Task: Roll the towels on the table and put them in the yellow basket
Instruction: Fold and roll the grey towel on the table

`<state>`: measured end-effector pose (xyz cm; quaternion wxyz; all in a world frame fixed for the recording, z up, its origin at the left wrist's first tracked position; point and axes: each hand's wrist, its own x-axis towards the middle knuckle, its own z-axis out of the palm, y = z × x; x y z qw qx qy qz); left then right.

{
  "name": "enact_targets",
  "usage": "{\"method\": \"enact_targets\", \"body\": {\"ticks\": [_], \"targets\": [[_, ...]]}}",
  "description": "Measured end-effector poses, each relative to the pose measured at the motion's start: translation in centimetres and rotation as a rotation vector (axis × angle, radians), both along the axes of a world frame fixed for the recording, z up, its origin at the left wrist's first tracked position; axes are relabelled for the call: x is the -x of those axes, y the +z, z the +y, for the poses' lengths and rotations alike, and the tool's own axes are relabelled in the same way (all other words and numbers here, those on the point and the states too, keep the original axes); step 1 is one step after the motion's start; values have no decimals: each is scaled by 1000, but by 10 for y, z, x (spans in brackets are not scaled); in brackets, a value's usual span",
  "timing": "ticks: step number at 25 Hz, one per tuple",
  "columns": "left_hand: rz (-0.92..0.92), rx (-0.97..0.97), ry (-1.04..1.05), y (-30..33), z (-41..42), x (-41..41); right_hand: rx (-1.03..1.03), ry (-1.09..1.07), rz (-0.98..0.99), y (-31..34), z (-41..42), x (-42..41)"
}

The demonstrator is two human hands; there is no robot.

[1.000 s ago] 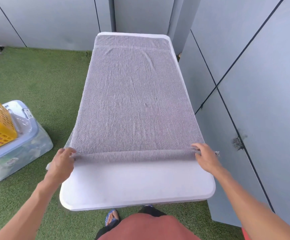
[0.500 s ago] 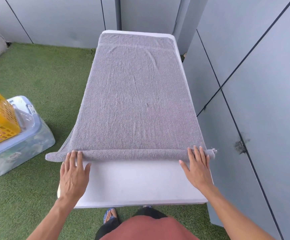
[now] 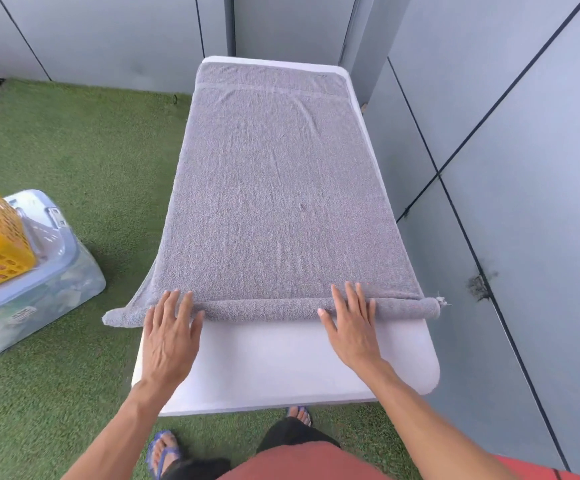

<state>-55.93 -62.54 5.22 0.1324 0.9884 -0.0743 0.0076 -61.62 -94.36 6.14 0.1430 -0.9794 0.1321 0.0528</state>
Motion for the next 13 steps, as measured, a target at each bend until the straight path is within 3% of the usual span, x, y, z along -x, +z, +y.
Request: {"method": "enact_targets", "body": {"ticks": [5, 13], "targets": [[36, 75, -183, 7, 60, -45, -49, -37, 12, 3, 121, -38], [94, -27, -479, 40, 162, -124, -95, -82, 39, 18, 297, -109]]}}
